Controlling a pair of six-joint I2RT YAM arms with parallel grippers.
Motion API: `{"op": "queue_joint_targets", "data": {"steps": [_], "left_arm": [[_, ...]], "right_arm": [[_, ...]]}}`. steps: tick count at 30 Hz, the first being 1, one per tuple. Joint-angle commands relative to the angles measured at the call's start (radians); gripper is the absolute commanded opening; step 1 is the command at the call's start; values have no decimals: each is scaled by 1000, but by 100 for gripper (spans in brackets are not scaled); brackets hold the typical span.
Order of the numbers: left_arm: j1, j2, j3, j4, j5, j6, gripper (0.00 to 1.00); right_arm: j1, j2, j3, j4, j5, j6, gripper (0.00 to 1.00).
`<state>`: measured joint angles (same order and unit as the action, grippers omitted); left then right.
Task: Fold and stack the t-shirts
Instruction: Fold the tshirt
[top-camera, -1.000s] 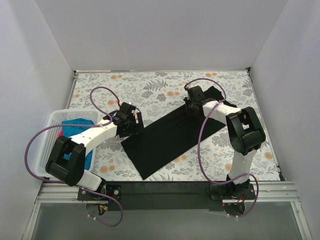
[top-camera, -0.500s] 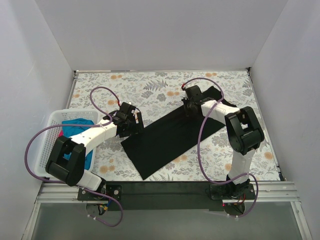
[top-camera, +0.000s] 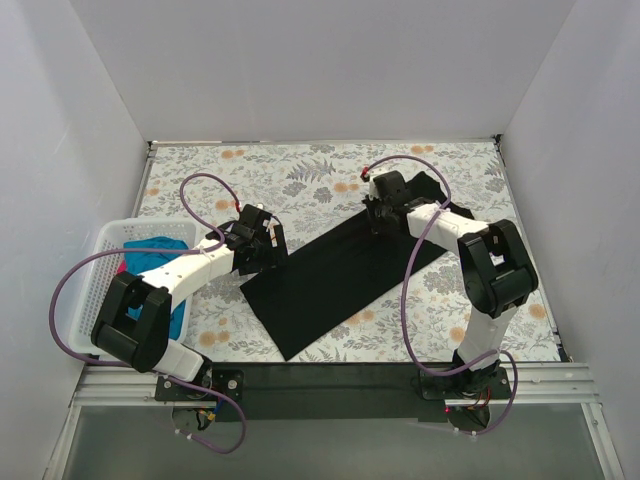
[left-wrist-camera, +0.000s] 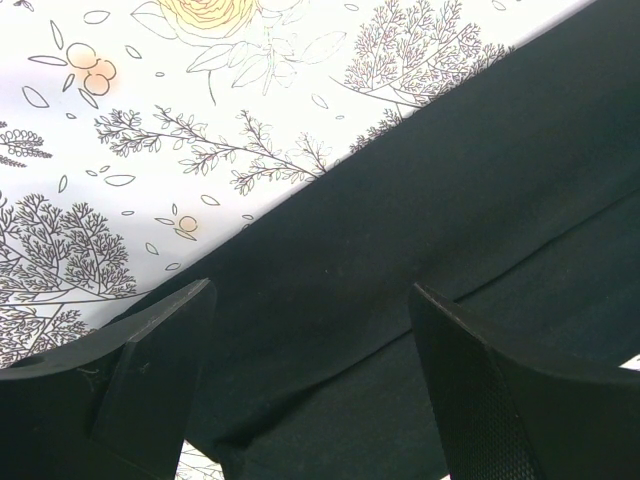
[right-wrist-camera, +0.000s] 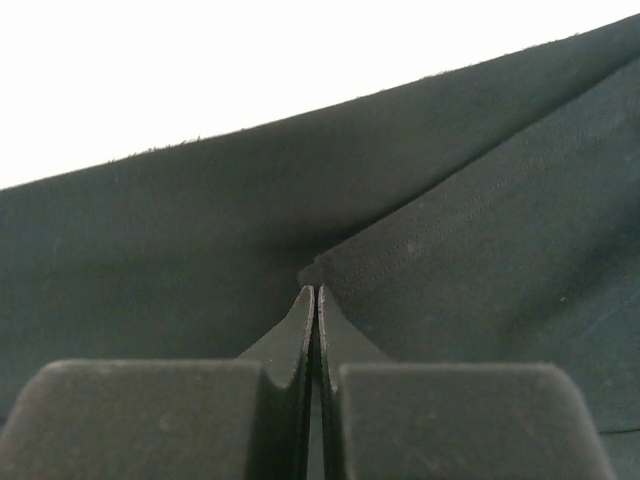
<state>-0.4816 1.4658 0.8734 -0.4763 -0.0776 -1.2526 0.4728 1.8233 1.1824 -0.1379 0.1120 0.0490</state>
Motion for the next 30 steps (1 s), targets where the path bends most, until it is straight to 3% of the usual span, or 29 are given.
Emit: {"op": "queue_joint_targets", "data": {"steps": [1, 4, 8, 11, 16, 21, 25, 30], "left_arm": [[-2, -16, -5, 18, 2, 13, 77], [-2, -12, -5, 18, 10, 15, 77], [-2, -9, -7, 16, 16, 16, 77], [-2, -9, -5, 16, 24, 19, 77], [-3, 7, -8, 24, 55, 27, 77], [-3, 89, -4, 7, 146, 16, 72], [-3, 142, 1, -42, 196, -7, 67], [-3, 189, 12, -88, 255, -51, 67]], "right_arm": [[7, -59, -35, 61, -37, -31, 1], [7, -61, -43, 60, -37, -37, 1], [7, -73, -55, 61, -41, -28, 35], [-3, -116, -73, 60, -32, -14, 47], [-108, -208, -156, 61, -64, 130, 48], [-341, -254, -274, 104, -234, 284, 45], [-460, -217, -328, 168, -330, 341, 44], [-545, -63, -255, 172, -373, 359, 43]]}}
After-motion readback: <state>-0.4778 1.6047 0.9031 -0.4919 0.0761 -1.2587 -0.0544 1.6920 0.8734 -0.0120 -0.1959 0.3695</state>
